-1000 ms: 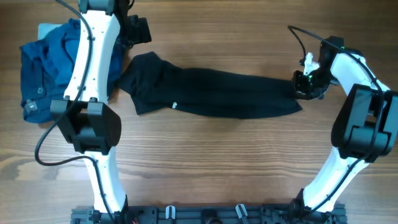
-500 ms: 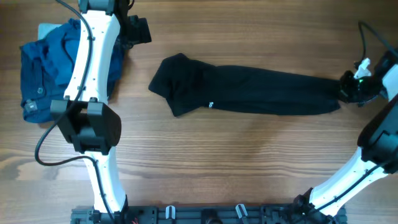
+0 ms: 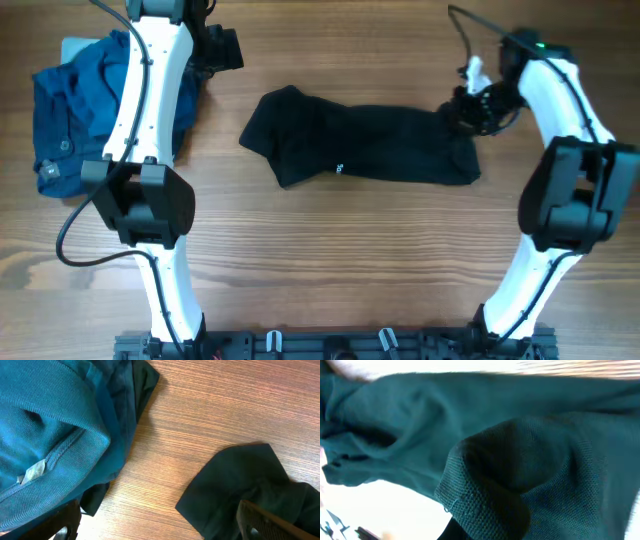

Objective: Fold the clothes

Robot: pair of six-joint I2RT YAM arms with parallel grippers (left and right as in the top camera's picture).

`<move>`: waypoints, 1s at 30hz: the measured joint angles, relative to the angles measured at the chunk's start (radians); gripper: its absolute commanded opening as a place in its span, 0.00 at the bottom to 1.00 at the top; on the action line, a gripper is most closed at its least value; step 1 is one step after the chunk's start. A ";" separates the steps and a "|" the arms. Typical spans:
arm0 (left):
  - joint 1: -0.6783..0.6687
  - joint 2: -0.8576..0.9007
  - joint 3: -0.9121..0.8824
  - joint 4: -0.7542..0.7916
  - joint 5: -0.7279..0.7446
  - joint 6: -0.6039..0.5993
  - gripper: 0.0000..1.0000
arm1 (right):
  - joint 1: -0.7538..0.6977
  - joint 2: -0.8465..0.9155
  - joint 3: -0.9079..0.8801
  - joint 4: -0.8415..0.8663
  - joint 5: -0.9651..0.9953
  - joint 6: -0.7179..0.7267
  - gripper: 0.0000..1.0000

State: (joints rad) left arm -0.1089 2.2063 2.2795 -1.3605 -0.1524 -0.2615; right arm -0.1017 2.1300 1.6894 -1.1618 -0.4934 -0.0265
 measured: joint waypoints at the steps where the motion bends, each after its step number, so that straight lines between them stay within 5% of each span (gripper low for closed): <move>1: 0.000 0.000 0.000 0.000 0.000 0.000 1.00 | 0.029 0.000 0.000 0.001 0.000 0.000 0.04; 6: 0.000 0.000 0.000 0.000 0.000 0.000 1.00 | 0.155 0.000 0.000 0.023 0.001 0.015 0.08; 8: 0.000 0.000 0.000 0.000 0.000 0.000 1.00 | 0.187 0.000 0.000 0.040 0.016 0.033 0.54; 10: 0.000 0.000 0.000 0.000 0.000 0.000 1.00 | 0.212 0.000 0.000 0.050 0.042 0.057 0.70; 15: 0.000 0.000 0.000 0.000 0.000 0.000 1.00 | 0.243 0.000 0.000 0.056 0.052 0.078 0.59; 21: 0.000 0.000 0.000 0.000 0.000 0.000 0.92 | 0.243 0.000 0.000 0.064 0.049 0.111 0.06; 28: 0.000 0.000 -0.001 0.000 0.053 -0.008 0.83 | 0.367 0.000 0.000 0.146 0.080 0.163 0.06; 30: 0.000 0.000 -0.026 -0.002 0.087 -0.004 0.82 | 0.376 0.000 0.013 0.122 0.083 0.165 0.22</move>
State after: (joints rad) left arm -0.1089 2.2063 2.2532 -1.3621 -0.0658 -0.2653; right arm 0.2745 2.1296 1.7027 -1.0401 -0.4107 0.1383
